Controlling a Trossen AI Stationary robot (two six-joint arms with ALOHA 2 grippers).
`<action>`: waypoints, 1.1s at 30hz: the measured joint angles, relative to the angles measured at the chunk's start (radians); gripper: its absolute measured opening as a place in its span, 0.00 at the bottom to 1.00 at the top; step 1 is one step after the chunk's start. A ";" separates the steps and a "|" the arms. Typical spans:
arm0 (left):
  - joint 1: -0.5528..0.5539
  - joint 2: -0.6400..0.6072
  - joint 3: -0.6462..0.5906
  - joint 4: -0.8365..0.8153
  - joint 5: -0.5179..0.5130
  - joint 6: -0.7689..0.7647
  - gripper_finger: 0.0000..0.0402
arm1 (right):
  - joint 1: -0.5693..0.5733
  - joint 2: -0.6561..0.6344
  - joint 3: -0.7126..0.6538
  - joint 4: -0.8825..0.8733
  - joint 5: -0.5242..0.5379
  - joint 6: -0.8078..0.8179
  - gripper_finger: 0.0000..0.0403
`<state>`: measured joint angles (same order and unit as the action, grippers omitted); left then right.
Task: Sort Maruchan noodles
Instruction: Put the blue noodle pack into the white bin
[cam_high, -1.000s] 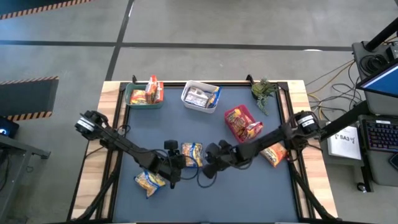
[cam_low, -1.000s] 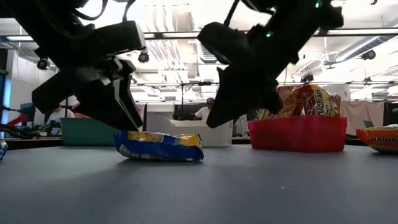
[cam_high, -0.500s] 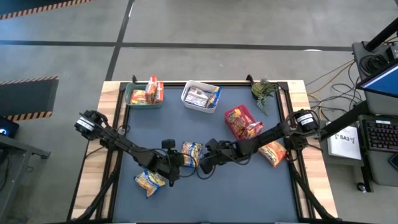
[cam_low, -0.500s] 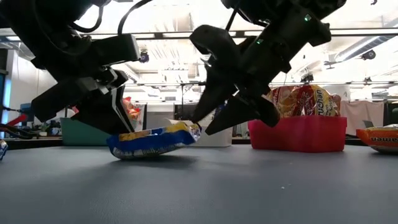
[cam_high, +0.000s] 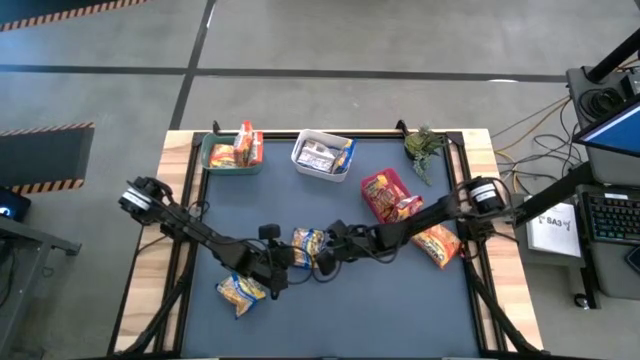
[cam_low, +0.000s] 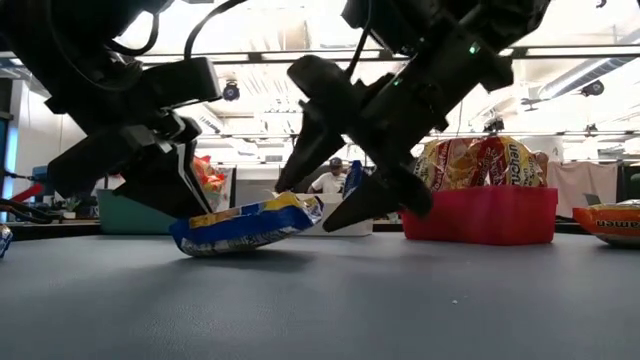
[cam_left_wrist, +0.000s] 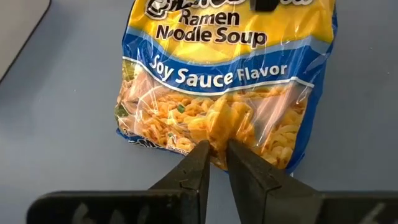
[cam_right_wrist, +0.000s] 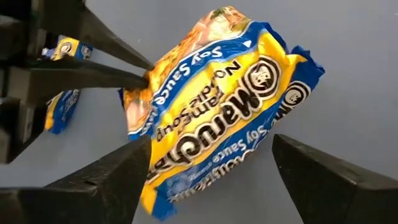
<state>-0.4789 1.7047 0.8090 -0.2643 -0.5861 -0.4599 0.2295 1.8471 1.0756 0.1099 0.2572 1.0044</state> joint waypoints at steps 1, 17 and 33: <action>0.000 0.000 -0.006 0.006 0.000 -0.004 0.10 | -0.002 0.009 0.000 0.016 0.001 0.000 0.82; 0.000 0.002 -0.037 0.055 0.006 -0.029 0.10 | -0.020 0.036 -0.001 0.153 0.016 -0.031 0.81; 0.001 0.003 -0.039 0.071 0.008 -0.034 0.10 | -0.021 0.147 0.000 0.310 -0.023 -0.037 0.79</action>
<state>-0.4778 1.7077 0.7701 -0.1929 -0.5777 -0.4941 0.2089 1.9943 1.0760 0.4194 0.2343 0.9670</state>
